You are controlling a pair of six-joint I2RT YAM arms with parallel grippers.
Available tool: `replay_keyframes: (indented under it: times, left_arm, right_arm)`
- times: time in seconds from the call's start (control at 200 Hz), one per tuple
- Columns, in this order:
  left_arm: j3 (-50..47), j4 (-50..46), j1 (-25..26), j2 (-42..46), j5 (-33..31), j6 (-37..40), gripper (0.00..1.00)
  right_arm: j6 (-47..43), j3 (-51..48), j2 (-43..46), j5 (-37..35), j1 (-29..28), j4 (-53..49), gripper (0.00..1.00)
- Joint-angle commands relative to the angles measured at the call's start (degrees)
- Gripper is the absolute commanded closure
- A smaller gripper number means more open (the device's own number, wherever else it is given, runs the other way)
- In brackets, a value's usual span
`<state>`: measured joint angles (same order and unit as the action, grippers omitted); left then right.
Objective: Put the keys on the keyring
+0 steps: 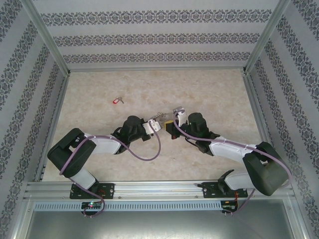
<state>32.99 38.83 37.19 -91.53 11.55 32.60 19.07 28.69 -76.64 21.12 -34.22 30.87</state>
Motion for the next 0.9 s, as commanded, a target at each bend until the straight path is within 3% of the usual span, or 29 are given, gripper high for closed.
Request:
replay_keyframes:
  times: [0.0,0.15,0.225,0.554,0.674,0.894]
  left_arm:
    - [3.66,-2.95,0.62,3.74,0.32,-1.99,0.85]
    - [7.81,-11.27,0.63,7.18,3.69,-3.51,1.00]
    - [8.89,-13.55,0.64,8.62,3.54,-5.17,1.00]
    - [10.67,-19.38,0.61,13.08,3.43,-11.57,1.00]
    - [11.47,-20.62,0.61,13.78,4.29,-12.17,1.00]
    - [11.71,-23.06,0.70,16.94,6.27,-9.56,1.00]
  right_arm:
    - [-3.04,1.11,1.08,3.79,-0.06,-0.58,1.00]
    - [-4.90,0.76,3.51,4.45,0.28,-2.04,1.00]
    - [-5.95,0.76,4.66,4.83,0.68,-3.36,1.00]
    - [-16.30,-0.52,13.55,14.90,4.89,-9.61,0.71]
    - [-23.59,-2.49,19.68,15.83,4.96,-12.38,0.70]
    - [-25.89,-5.22,26.50,13.52,2.82,-9.19,0.66]
